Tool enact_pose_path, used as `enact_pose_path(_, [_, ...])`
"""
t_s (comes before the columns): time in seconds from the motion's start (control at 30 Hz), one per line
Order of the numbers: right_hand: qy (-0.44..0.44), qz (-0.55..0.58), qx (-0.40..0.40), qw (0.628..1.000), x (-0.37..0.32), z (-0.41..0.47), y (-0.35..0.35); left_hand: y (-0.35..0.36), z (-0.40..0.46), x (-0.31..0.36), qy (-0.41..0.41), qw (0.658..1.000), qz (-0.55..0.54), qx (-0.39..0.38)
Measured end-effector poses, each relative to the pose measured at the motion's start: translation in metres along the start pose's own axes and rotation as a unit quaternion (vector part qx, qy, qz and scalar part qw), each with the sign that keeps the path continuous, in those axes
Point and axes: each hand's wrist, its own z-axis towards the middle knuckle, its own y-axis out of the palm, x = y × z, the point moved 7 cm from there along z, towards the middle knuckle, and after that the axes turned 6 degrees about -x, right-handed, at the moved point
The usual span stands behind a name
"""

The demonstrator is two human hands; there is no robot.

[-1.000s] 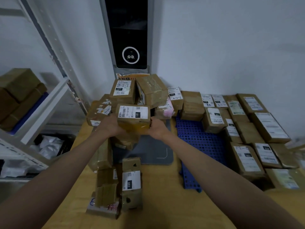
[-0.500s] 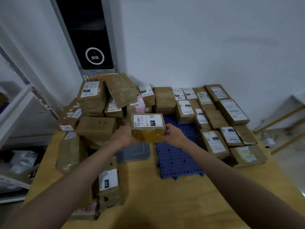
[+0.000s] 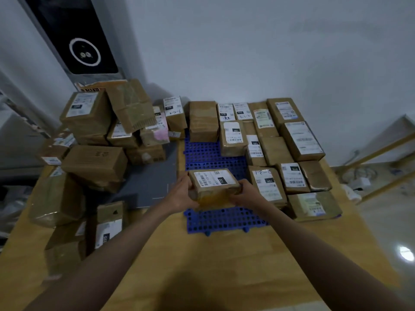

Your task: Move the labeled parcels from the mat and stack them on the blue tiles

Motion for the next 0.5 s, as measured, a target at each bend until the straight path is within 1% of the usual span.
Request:
enact_pose_path(0.17, [0.012, 0.059, -0.033, 0.998, 0.024, 0.015, -0.009, 0.010, 0.004, 0.006, 0.003, 1.000, -0.020, 0.006])
enact_pose_path(0.27, [0.011, 0.098, -0.043, 0.994, 0.028, 0.022, -0.014, 0.006, 0.008, 0.016, 0.006, 0.997, -0.069, 0.046])
enact_pose_path(0.33, [0.005, 0.119, -0.047, 0.992, 0.028, 0.028, -0.019, 0.004, 0.015, 0.023, 0.008, 0.995, -0.084, 0.059])
enact_pose_path(0.43, [0.010, 0.169, -0.059, 0.984, 0.025, 0.036, -0.022, 0.007, 0.033, 0.023, -0.030, 0.998, -0.039, 0.040])
enact_pose_path(0.5, [0.020, 0.188, -0.044, 0.981, 0.021, 0.043, -0.024, 0.013, 0.043, 0.024, -0.045, 0.998, 0.005, 0.033])
